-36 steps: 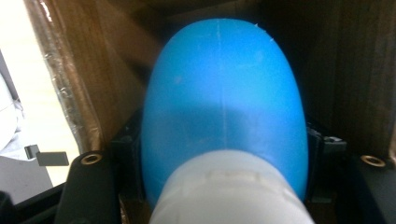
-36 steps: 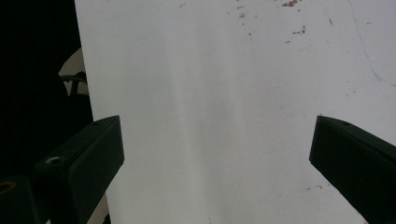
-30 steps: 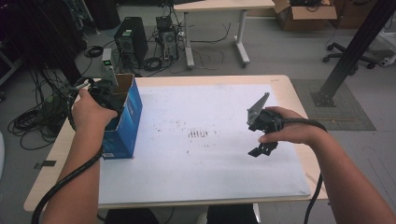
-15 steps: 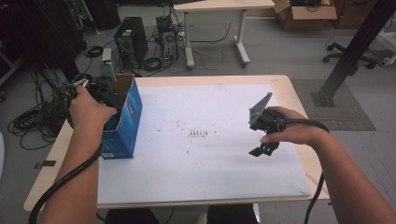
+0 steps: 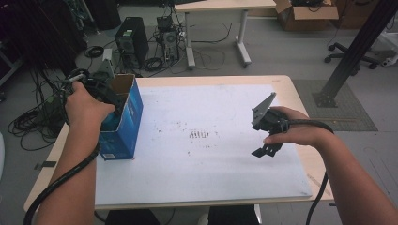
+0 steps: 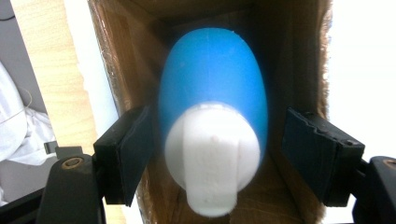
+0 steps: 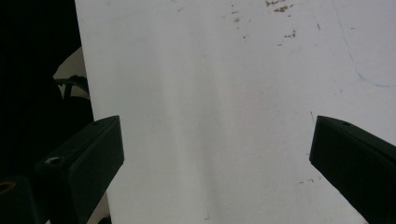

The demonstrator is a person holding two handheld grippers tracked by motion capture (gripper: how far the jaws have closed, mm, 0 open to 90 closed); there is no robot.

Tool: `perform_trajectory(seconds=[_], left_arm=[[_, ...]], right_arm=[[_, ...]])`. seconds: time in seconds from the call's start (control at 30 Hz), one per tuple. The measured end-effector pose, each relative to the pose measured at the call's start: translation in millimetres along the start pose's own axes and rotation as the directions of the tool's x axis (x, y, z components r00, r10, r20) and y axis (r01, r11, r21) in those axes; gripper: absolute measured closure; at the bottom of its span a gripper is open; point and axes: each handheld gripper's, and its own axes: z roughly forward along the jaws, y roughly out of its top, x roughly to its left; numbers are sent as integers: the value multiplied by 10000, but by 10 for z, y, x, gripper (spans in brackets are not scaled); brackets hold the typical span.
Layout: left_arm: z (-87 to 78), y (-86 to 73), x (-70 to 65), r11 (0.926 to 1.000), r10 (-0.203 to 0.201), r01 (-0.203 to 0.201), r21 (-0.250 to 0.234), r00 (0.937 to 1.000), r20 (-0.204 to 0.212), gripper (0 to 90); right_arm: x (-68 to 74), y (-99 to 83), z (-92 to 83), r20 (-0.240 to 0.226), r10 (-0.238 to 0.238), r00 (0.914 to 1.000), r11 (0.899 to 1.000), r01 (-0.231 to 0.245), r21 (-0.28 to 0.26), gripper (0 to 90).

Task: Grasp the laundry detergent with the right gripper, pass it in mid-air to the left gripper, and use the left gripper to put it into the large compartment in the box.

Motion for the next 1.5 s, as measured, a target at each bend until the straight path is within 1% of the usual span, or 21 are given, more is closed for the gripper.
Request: perform_trajectory(seconds=[0.07, 0.13, 0.17, 0.23, 0.27, 0.33, 0.37, 0.53, 0.63, 0.7, 0.77, 0.87, 0.9, 0.93, 1.03, 1.13, 1.3, 1.33, 1.43, 1.5], left_arm=[[-32, -6, -2, 10000, 25, -25, -86, 10000, 10, 244], [-64, -11, -5, 9998, 154, -154, -117, 9999, 11, 231], [-78, -16, -11, 9998, 138, -137, -176, 9999, 34, 230], [-103, -23, -18, 9995, 231, -230, -198, 9997, 68, 224], [-113, -27, -32, 9993, 313, -311, -215, 9995, 93, 215], [-122, -28, -65, 9981, 603, -601, -165, 9981, 87, 180], [-129, -28, -83, 9978, 658, -657, -130, 9978, 77, 162], [-221, -29, -164, 9943, 1037, -1035, -251, 9946, 55, 142], [-267, -18, -230, 9898, 1395, -1389, -313, 9901, 159, 104], [-288, -13, -277, 9863, 1617, -1613, -345, 9868, 88, 93], [-304, -5, -314, 9841, 1756, -1753, -299, 9844, 78, 84], [-328, 6, -353, 9813, 1914, -1911, -242, 9815, 79, 56], [-347, 8, -364, 9795, 1996, -1991, -313, 9798, 147, 52], [-356, 9, -371, 9791, 2012, -2004, -351, 9793, 199, 52], [-395, 16, -412, 9754, 2180, -2173, -359, 9758, 160, 44], [-437, 32, -460, 9698, 2418, -2412, -355, 9702, 127, 33], [-493, 61, -525, 9625, 2699, -2693, -334, 9628, 155, 2], [-508, 67, -539, 9603, 2775, -2769, -331, 9606, 134, 2], [-548, 81, -584, 9564, 2900, -2895, -376, 9570, 78, 2], [-570, 89, -619, 9524, 3025, -3020, -407, 9531, 61, 2]], right_arm=[[4, 7, -3, 15, -23, 10000, 10000, 23, -12, 29], [7, 13, -7, -6, -51, 10000, 10000, 51, -8, 29], [9, 15, -7, -11, -45, 10000, 10000, 45, -7, 29], [14, 16, -6, -14, -58, 10000, 10000, 58, 14, 29], [16, 17, -5, -13, -65, 10000, 10000, 65, 0, 30], [20, 17, -8, -11, -72, 10000, 10000, 72, -4, 29], [21, 17, -11, -10, -75, 10000, 10000, 75, -2, 30], [33, 17, -39, 27, -100, 9999, 9999, 100, -21, 30], [37, 12, -50, 31, -97, 9999, 9999, 97, -112, 30], [37, 8, -51, 56, -74, 10000, 9999, 74, -115, 27], [37, 3, -47, 40, -69, 10000, 9999, 70, -144, 30], [43, 1, -43, 29, -58, 10000, 9999, 59, -138, 29], [43, 0, -43, 24, -67, 10000, 9999, 67, -133, 29], [44, -1, -45, 33, -64, 10000, 9999, 64, -140, 29], [38, -8, -51, 42, -51, 10000, 9999, 52, -152, 29], [33, -15, -62, 65, -3, 10000, 9999, 4, -150, 29], [27, -23, -65, 75, 24, 10000, 9999, -23, -151, 29], [25, -23, -67, 88, 27, 10000, 9999, -26, -138, 28], [24, -27, -68, 90, 43, 10000, 9998, -42, -172, 28], [24, -31, -68, 75, 49, 10000, 9999, -48, -150, 30]])
